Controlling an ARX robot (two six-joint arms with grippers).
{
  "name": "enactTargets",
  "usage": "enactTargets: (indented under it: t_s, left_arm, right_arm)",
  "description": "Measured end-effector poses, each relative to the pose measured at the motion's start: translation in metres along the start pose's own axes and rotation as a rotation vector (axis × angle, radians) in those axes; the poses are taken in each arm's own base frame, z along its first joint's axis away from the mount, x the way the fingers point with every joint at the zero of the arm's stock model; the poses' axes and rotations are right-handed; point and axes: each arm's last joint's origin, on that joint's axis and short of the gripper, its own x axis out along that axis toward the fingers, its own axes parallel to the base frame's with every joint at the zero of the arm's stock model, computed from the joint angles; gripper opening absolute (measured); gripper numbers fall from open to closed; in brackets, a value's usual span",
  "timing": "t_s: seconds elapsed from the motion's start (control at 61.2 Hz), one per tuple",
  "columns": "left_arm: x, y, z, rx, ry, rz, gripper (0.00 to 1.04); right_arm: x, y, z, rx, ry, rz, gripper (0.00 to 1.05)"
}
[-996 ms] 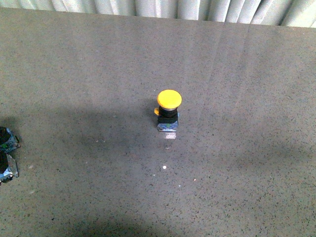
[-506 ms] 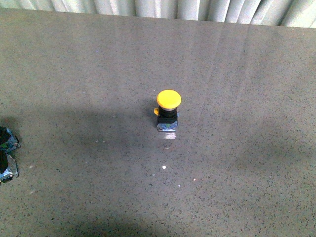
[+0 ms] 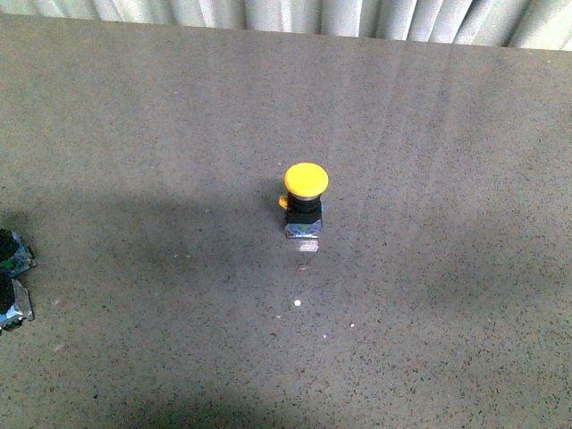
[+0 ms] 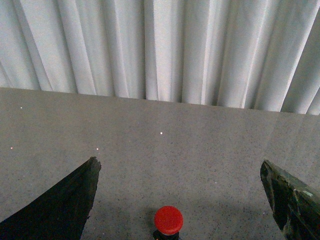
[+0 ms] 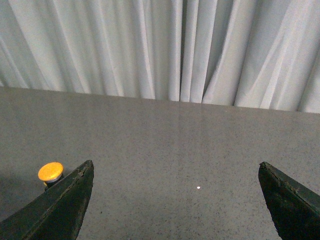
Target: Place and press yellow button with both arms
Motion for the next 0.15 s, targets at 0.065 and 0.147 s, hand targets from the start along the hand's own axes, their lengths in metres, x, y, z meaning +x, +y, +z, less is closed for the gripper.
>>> enactTargets:
  t_s: [0.065, 0.147]
  left_arm:
    - [0.0000, 0.0000, 0.0000, 0.000, 0.000, 0.000, 0.96]
    - [0.0000, 0.0000, 0.0000, 0.000, 0.000, 0.000, 0.96]
  right_arm:
    - [0.0000, 0.0000, 0.0000, 0.000, 0.000, 0.000, 0.96]
    - [0.0000, 0.0000, 0.0000, 0.000, 0.000, 0.000, 0.96]
